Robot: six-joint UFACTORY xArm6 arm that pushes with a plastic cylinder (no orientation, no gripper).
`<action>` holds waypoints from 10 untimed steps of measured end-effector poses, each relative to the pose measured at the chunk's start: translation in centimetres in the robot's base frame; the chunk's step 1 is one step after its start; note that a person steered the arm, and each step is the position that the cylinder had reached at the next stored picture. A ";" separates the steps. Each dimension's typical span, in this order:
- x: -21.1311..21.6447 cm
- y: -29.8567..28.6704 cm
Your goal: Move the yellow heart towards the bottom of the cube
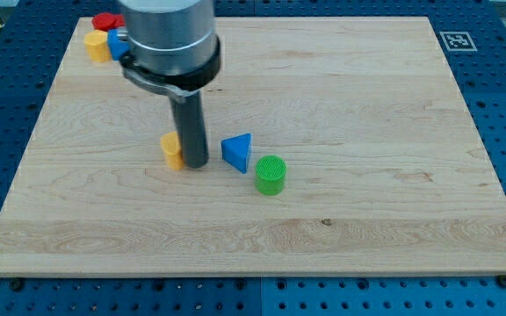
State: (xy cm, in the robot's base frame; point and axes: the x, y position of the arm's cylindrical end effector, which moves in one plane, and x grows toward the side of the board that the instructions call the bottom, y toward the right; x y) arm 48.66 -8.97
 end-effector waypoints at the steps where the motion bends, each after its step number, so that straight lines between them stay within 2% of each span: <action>1: -0.6 -3.4; 4: -1.9 -13.7; 7: -5.2 -13.4; 9: -2.8 -11.4; 10: -2.9 -11.2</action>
State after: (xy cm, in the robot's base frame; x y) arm 45.76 -20.17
